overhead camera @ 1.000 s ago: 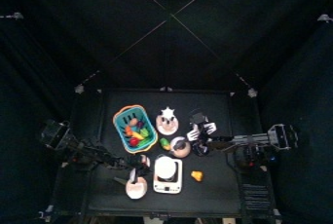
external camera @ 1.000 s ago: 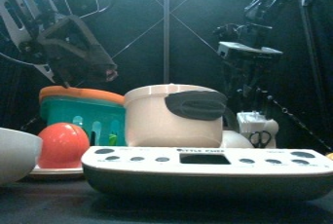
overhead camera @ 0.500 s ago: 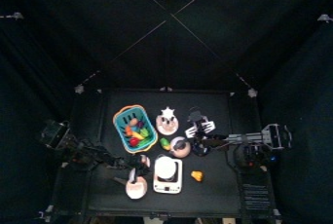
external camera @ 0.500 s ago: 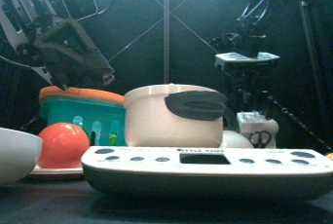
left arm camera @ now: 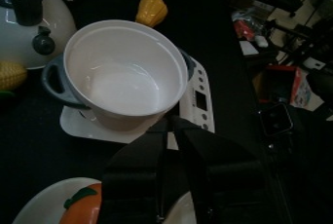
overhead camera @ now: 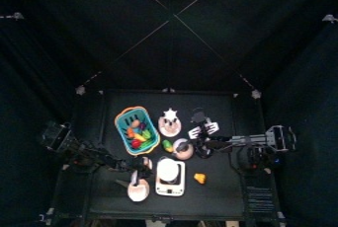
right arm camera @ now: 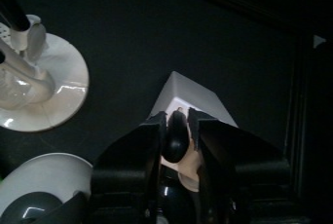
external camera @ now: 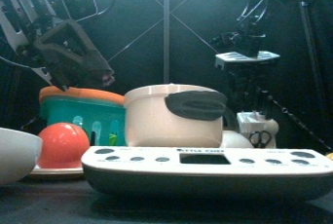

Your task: Grab cleaver

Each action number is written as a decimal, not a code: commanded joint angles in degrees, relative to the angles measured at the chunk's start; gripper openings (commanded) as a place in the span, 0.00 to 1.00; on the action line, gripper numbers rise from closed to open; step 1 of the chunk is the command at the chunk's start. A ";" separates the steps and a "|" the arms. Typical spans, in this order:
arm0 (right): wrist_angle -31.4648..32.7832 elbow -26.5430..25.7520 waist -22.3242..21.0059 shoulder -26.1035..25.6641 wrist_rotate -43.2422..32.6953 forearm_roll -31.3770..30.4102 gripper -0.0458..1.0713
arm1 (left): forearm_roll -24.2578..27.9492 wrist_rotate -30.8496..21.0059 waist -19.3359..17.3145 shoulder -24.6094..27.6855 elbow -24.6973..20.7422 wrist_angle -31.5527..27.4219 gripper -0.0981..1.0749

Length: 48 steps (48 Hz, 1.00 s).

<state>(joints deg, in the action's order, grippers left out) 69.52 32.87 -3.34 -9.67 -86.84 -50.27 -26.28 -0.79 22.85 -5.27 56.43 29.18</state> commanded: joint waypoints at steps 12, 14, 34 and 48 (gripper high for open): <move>0.26 -2.37 0.09 -0.62 -0.09 -1.14 0.56 | 0.00 0.18 0.09 -0.18 -0.62 0.53 0.57; 0.09 -2.55 0.09 -0.62 -0.18 -1.32 0.56 | 0.00 0.18 0.09 -0.09 -0.53 0.53 0.57; -0.18 -3.16 0.09 -0.18 0.44 -2.46 0.56 | 0.00 0.09 0.09 -0.09 -0.35 0.53 0.57; -1.41 -1.85 0.44 1.14 -0.09 -1.93 0.72 | -0.09 0.09 0.09 -0.09 -0.35 0.53 0.57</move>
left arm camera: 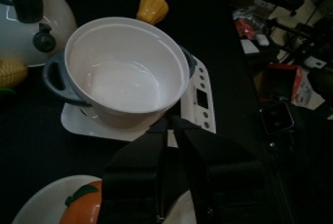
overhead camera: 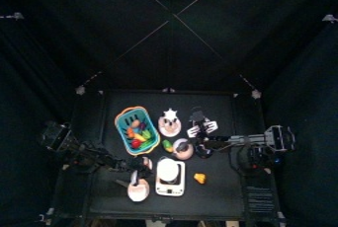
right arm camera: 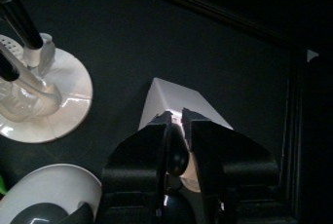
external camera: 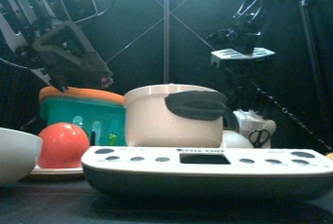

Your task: Grab cleaver

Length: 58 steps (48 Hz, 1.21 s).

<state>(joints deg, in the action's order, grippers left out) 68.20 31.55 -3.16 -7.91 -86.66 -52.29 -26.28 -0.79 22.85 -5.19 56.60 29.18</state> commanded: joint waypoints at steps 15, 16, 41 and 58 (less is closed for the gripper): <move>-0.09 -0.53 1.23 -0.44 -0.44 1.85 0.89 | 0.00 0.09 0.09 -0.26 -0.53 0.53 0.57; -0.09 -0.79 1.32 -0.26 -0.44 2.02 0.88 | -0.09 0.09 0.09 -0.18 -0.53 0.53 0.57; 0.09 -1.41 1.23 0.79 -0.26 2.11 0.51 | -0.09 0.09 0.09 -0.26 -0.35 0.53 0.57; 2.02 -3.43 1.14 0.26 1.49 0.18 0.47 | -0.09 0.09 0.00 -0.26 -0.09 0.53 0.57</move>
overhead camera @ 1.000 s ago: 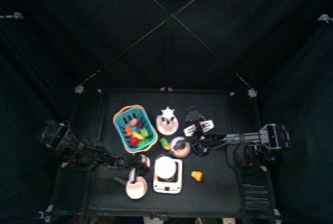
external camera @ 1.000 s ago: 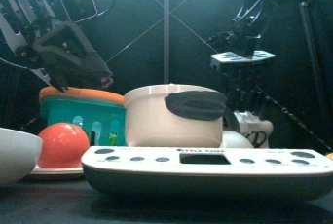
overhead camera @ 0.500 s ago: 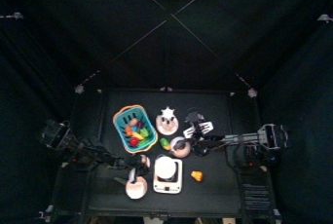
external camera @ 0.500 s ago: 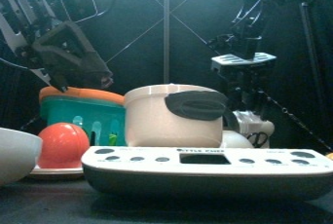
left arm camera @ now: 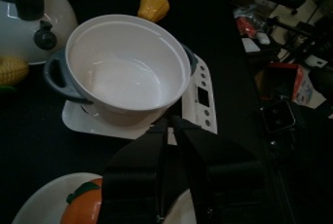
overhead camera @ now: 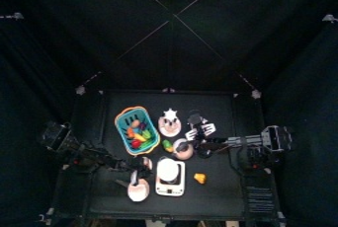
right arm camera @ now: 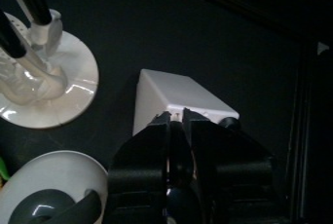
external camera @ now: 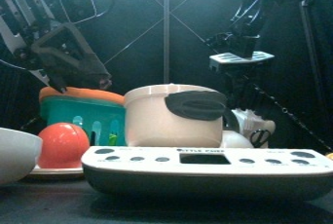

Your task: Grab cleaver

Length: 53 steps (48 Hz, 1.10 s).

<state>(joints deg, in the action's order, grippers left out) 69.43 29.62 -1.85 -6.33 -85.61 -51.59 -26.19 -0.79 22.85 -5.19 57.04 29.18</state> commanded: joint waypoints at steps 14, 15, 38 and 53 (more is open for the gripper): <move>0.79 -0.88 -2.37 -1.76 4.31 -1.76 0.47 | -0.09 0.09 0.09 -0.26 -0.53 0.53 0.57; 0.62 -1.05 -2.72 -1.93 4.57 -1.93 0.47 | -0.18 0.09 0.09 -0.26 -0.53 0.53 0.57; -20.30 3.78 -7.73 -4.66 4.13 -2.02 0.46 | -0.18 0.09 0.44 -0.18 -0.44 0.53 0.57; -25.49 6.59 -9.58 -12.22 4.13 -2.64 0.46 | -0.09 0.09 0.44 -0.18 -0.44 0.53 0.57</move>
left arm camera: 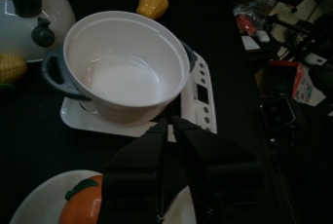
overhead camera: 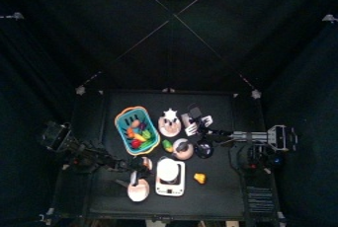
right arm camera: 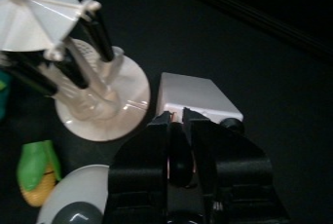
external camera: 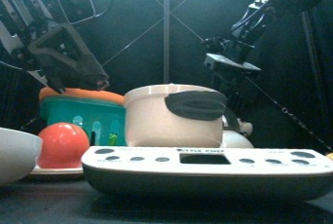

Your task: Grab cleaver

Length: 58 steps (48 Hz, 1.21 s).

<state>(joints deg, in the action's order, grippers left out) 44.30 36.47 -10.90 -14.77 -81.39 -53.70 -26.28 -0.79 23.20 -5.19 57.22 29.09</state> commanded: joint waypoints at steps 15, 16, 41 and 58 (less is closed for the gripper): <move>0.70 -0.09 -0.09 -8.09 0.35 -0.26 0.39 | -0.09 0.09 0.09 -0.09 -0.70 0.62 0.57; 0.79 -0.09 0.00 -8.26 0.44 -0.26 0.39 | 0.00 0.09 0.09 -0.18 -0.70 0.62 0.57; 4.83 0.18 3.87 -12.13 0.35 -0.53 0.39 | 0.00 0.09 0.09 -0.18 -0.70 0.62 0.57; 6.77 -0.26 7.38 -14.50 0.53 -0.53 0.39 | -0.09 0.09 0.00 -0.18 -0.62 0.62 0.57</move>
<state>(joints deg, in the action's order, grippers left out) 50.89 37.44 -4.83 -27.25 -80.95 -53.88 -26.28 -0.79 23.20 -5.10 57.22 29.09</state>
